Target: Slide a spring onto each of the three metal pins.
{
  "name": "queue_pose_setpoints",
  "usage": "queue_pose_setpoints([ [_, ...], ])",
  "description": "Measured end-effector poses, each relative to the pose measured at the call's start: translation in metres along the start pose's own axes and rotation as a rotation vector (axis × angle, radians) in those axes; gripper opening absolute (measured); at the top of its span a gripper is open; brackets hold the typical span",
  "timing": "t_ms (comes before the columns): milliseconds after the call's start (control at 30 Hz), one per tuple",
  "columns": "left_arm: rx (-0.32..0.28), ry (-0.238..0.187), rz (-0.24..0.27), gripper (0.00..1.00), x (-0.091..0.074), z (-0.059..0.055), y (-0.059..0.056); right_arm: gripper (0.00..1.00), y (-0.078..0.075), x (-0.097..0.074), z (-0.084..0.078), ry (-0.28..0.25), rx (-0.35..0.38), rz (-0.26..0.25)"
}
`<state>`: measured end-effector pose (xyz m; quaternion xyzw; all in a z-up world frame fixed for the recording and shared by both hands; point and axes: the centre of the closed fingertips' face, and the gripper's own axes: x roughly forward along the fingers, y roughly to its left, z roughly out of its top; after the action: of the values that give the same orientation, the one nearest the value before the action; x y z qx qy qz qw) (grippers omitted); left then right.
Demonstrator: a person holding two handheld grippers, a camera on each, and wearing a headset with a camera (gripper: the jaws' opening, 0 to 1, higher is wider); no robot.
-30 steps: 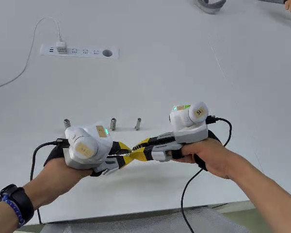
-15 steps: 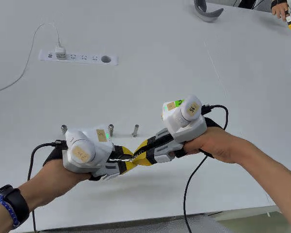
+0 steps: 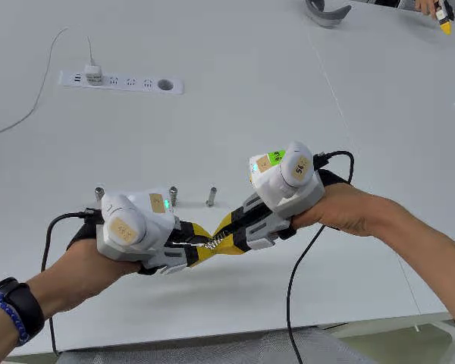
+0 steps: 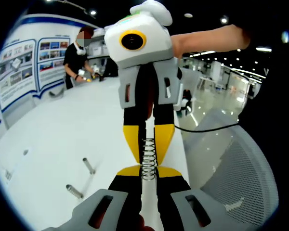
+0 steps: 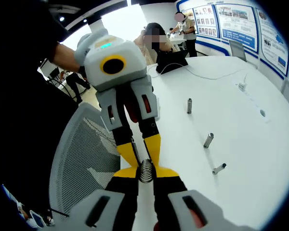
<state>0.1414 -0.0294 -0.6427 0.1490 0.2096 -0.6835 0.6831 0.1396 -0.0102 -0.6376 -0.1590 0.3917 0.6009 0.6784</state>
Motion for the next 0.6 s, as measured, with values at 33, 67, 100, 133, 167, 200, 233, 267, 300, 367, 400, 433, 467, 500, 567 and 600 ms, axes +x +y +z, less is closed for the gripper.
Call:
queue_pose_setpoints([
  [33, -0.001, 0.0, -0.001, 0.1, 0.0, -0.0002, -0.0001, 0.12, 0.0003, 0.0003, 0.0005, -0.005, 0.006, 0.0],
  [67, -0.001, 0.0, -0.002, 0.1, 0.0, -0.0003, -0.0002, 0.12, 0.0001, 0.0006, 0.0014, -0.011, 0.011, 0.0],
  [100, -0.001, 0.001, 0.0, 0.1, 0.0001, -0.0008, 0.0002, 0.12, -0.0006, 0.0008, 0.0013, -0.013, 0.017, -0.003],
  [133, -0.002, 0.002, 0.0, 0.1, 0.0001, -0.0011, 0.0003, 0.12, -0.0009, 0.001, 0.0011, -0.016, 0.021, -0.004],
  [167, -0.002, 0.003, -0.001, 0.1, 0.0001, -0.0011, 0.0001, 0.12, -0.001, 0.0011, 0.001, -0.018, 0.024, -0.005],
  [200, 0.0, 0.004, -0.002, 0.1, 0.0001, -0.0011, -0.0001, 0.12, -0.0007, 0.0012, 0.0012, -0.019, 0.026, -0.006],
  [233, 0.003, 0.004, -0.002, 0.1, 0.0002, -0.0011, -0.0002, 0.12, -0.0007, 0.0012, 0.0011, -0.02, 0.028, -0.006],
  [267, 0.006, 0.006, -0.001, 0.1, 0.0005, -0.0012, -0.0005, 0.12, -0.0009, 0.0012, 0.0007, -0.019, 0.03, -0.007],
  [300, 0.005, 0.008, 0.0, 0.1, 0.0008, -0.0015, -0.0008, 0.12, -0.0011, 0.0014, 0.0003, -0.017, 0.032, -0.008],
  [367, 0.0, 0.012, 0.002, 0.11, 0.0017, -0.0026, -0.0005, 0.12, -0.0018, 0.0024, -0.0007, -0.012, 0.032, -0.011],
  [400, -0.003, 0.013, 0.002, 0.11, 0.002, -0.0032, -0.0005, 0.12, -0.0019, 0.0028, -0.001, -0.011, 0.032, -0.011],
  [433, -0.008, 0.013, 0.006, 0.11, 0.0025, -0.0042, 0.0002, 0.12, -0.0026, 0.0035, -0.0012, -0.01, 0.035, -0.015],
  [467, -0.012, 0.012, 0.012, 0.12, 0.0026, -0.0047, 0.001, 0.12, -0.0028, 0.0038, -0.0016, -0.009, 0.038, -0.016],
  [500, -0.017, 0.011, 0.015, 0.13, 0.0026, -0.005, 0.0015, 0.12, -0.0026, 0.0041, -0.0017, -0.009, 0.039, -0.016],
  [567, -0.023, 0.014, 0.024, 0.15, 0.0023, -0.0064, 0.0027, 0.12, -0.0023, 0.005, -0.0021, -0.008, 0.047, -0.018],
  [600, -0.023, 0.014, 0.028, 0.15, 0.002, -0.0069, 0.003, 0.12, -0.0022, 0.0055, -0.0025, -0.009, 0.047, -0.02],
])
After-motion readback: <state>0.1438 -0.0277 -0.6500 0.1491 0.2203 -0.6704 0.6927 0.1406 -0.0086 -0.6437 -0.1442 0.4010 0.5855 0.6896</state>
